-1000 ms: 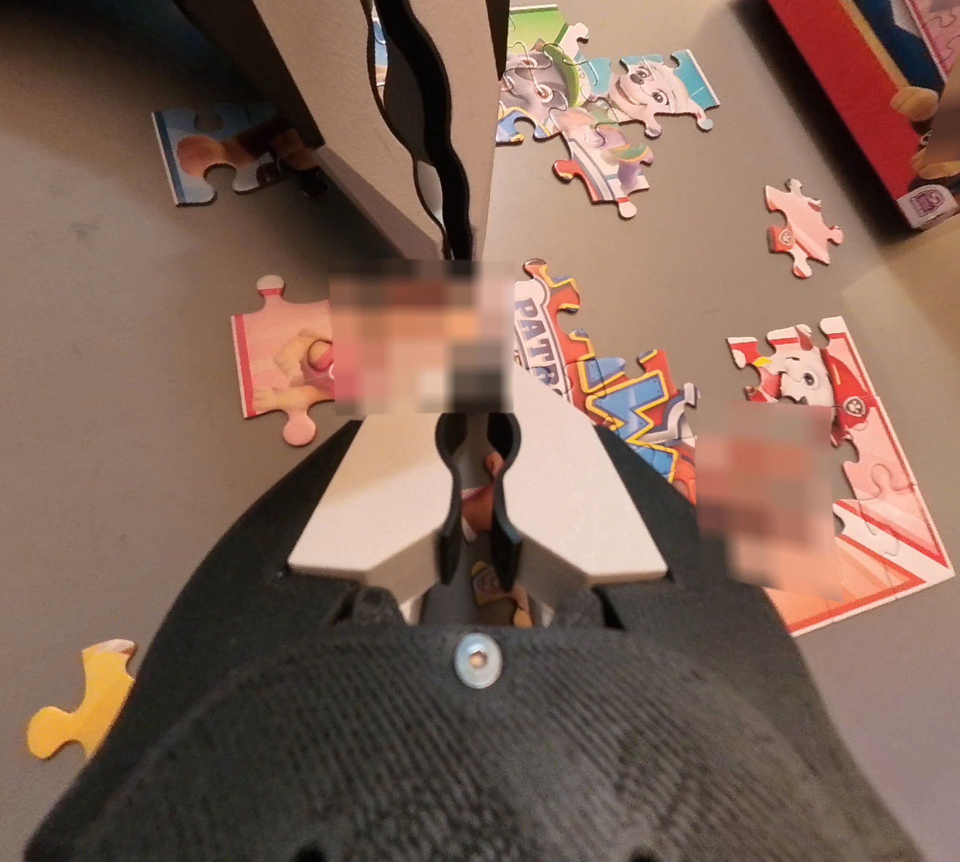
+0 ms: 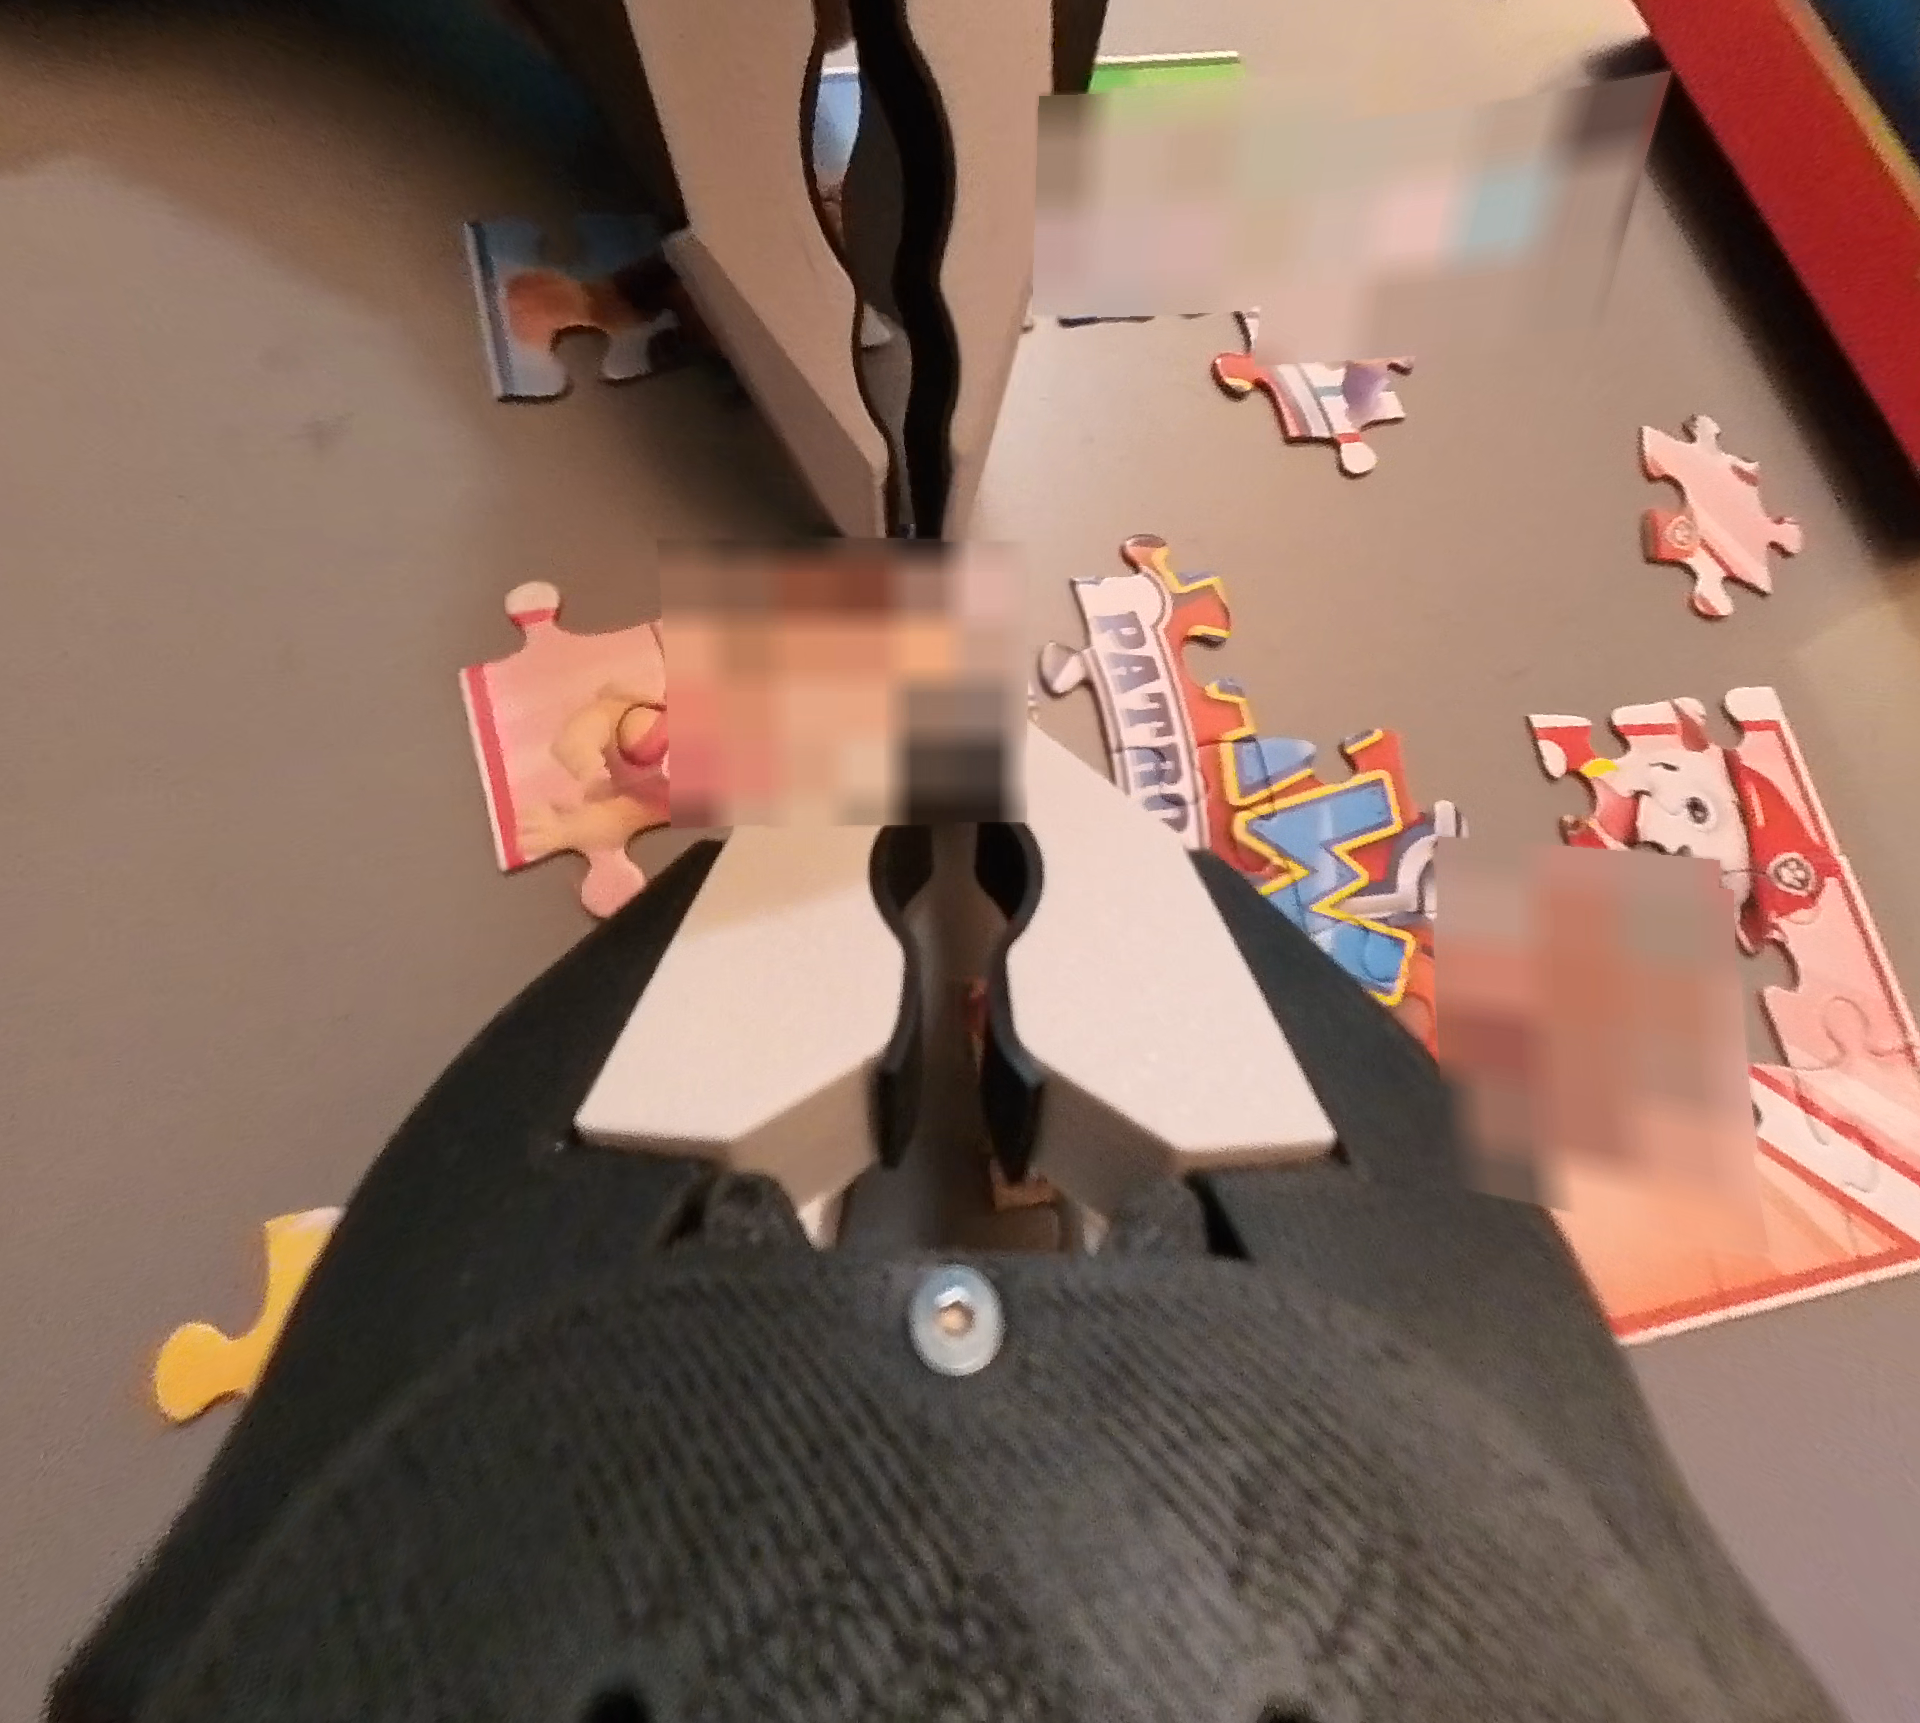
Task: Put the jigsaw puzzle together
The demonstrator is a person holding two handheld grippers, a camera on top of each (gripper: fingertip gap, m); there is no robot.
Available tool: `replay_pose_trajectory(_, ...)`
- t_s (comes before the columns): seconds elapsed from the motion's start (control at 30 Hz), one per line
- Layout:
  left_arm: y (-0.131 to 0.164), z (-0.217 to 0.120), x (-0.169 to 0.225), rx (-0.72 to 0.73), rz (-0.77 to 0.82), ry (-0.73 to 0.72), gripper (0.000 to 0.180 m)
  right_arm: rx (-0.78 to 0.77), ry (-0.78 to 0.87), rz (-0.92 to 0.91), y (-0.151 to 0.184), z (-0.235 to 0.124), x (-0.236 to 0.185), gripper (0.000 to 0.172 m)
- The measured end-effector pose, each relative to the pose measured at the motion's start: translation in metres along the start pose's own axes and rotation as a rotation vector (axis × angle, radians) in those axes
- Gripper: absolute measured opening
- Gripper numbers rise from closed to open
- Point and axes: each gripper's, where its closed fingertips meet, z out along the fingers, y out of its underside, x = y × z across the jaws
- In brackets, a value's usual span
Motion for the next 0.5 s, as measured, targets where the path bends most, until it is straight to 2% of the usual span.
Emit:
replay_pose_trajectory(0.17, 0.001, -0.001, 0.008, -0.002, 0.033, 0.03, 0.001, 0.072, 0.006, -0.005, -0.01, -0.009, 0.001, 0.001)
replay_pose_trajectory(0.33, 0.003, 0.0, 0.018, -0.008, 0.062, 0.07, 0.002, 0.202, 0.05, 0.064, -0.024, -0.03, 0.019, 0.0)
replay_pose_trajectory(0.5, 0.004, 0.0, 0.03, -0.013, 0.09, 0.125, 0.003, 0.25, 0.074, 0.117, -0.027, -0.038, 0.029, 0.0)
